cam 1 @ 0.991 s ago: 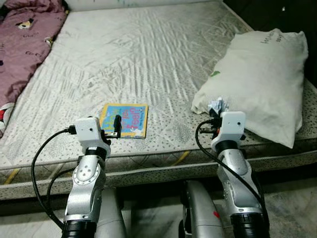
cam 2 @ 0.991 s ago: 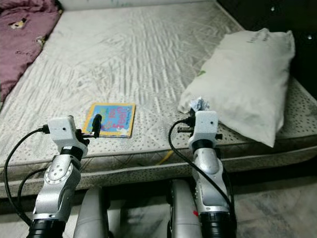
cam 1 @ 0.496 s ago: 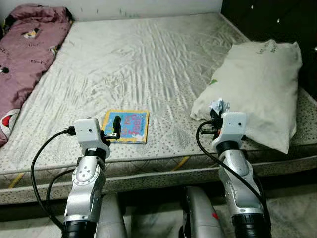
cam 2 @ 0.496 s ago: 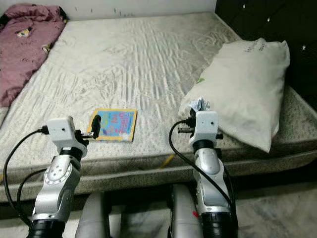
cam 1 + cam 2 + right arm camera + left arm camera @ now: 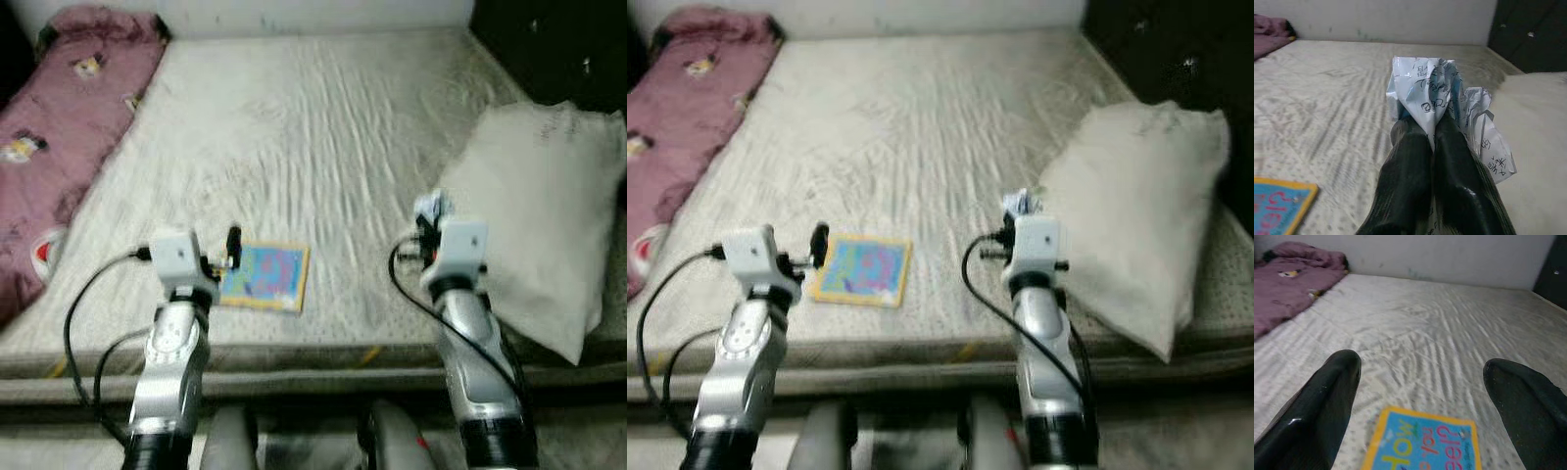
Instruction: Clean up the room
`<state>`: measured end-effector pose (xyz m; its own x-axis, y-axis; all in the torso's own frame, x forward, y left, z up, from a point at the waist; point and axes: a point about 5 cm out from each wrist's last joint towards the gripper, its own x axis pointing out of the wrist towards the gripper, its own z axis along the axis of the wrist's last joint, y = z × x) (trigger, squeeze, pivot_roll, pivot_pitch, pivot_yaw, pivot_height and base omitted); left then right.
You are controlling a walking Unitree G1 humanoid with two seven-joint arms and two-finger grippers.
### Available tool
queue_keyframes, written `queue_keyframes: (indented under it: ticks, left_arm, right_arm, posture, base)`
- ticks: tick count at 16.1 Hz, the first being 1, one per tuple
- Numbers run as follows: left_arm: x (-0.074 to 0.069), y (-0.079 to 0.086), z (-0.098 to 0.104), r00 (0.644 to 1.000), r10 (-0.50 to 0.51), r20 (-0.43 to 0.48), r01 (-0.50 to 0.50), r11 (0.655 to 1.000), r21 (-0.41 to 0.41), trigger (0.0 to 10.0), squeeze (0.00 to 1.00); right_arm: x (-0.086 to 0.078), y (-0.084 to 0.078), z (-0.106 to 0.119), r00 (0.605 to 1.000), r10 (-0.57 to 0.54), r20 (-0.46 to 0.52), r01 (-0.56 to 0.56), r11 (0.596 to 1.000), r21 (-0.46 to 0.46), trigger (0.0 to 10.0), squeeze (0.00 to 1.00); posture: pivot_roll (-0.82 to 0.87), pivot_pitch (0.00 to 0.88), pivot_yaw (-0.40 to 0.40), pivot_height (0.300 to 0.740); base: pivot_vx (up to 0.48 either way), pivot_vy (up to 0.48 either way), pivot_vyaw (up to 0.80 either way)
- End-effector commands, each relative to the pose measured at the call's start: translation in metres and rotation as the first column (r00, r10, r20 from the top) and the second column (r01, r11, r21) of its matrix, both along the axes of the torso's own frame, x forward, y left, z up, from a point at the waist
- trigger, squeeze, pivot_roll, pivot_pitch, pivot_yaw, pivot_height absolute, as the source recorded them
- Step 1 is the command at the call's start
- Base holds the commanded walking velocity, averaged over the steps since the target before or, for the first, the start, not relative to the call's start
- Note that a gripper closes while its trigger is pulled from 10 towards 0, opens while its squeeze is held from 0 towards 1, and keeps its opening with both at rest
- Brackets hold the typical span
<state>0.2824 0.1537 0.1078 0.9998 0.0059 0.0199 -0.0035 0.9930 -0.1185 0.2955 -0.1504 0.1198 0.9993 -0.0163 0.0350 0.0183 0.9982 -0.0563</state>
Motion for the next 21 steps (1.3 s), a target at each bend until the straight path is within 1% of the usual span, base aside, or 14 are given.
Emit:
queue_keyframes:
  ticks: [1,3,5,9,10,14,16,21]
  left_arm:
    - [0.0011,0.0026,-0.0013,1.0,0.017,-0.015,-0.017,0.999,0.027,10.0,0.0]
    - [0.0023,0.0013,-0.0024,0.999,0.019,-0.026,-0.019,0.999,0.034,10.0,0.0]
    - [0.0026,0.001,-0.001,1.0,0.016,-0.016,-0.015,1.0,0.026,10.0,0.0]
    - [0.0025,-0.0013,-0.0002,1.0,-0.004,-0.013,0.004,1.0,0.015,10.0,0.0]
    - [0.0023,-0.0015,-0.0005,1.0,-0.005,-0.014,0.005,1.0,0.009,10.0,0.0]
    - [0.002,-0.0029,-0.0021,1.0,-0.011,-0.029,0.011,1.0,0.005,10.0,0.0]
    - [0.0016,-0.0042,-0.0025,0.999,-0.021,-0.031,0.02,1.0,-0.016,10.0,0.0]
    - [0.0017,-0.0043,-0.0028,0.999,-0.027,-0.033,0.027,0.999,-0.023,10.0,0.0]
  right_arm:
    - [0.0032,0.0025,0.003,1.0,-0.003,0.006,0.003,1.0,0.004,10.0,0.0]
    - [0.0037,0.0036,0.0021,1.0,-0.008,0.003,0.008,1.0,-0.005,10.0,0.0]
    - [0.003,0.0032,0.0021,1.0,-0.005,0.012,0.005,1.0,0.0,10.0,0.0]
    - [0.0034,0.0012,0.0021,1.0,-0.016,0.017,0.016,1.0,-0.001,10.0,0.0]
    - [0.0033,0.001,0.0017,1.0,-0.017,0.015,0.017,1.0,-0.001,10.0,0.0]
    - [0.0029,0.0007,0.0007,1.0,-0.017,0.011,0.017,1.0,0.001,10.0,0.0]
    - [0.0028,0.0007,-0.0001,1.0,-0.017,0.008,0.017,1.0,0.0,10.0,0.0]
    - [0.0029,0.0008,-0.0011,1.0,-0.017,0.005,0.017,1.0,-0.003,10.0,0.0]
  posture:
    - [0.1,0.0,0.025,0.691]
    - [0.1,0.0,0.025,0.691]
    - [0.11,0.0,0.025,0.691]
    - [0.11,0.0,0.027,0.735]
    - [0.11,0.0,0.027,0.74]
    - [0.11,0.0,0.026,0.74]
    - [0.11,0.0,0.026,0.74]
    - [0.11,0.0,0.026,0.74]
  base:
    - [0.0,0.0,0.0]
    - [0.0,0.0,0.0]
    - [0.0,0.0,0.0]
    - [0.0,0.0,0.0]
    - [0.0,0.0,0.0]
    - [0.0,0.0,0.0]
    - [0.0,0.0,0.0]
    - [0.0,0.0,0.0]
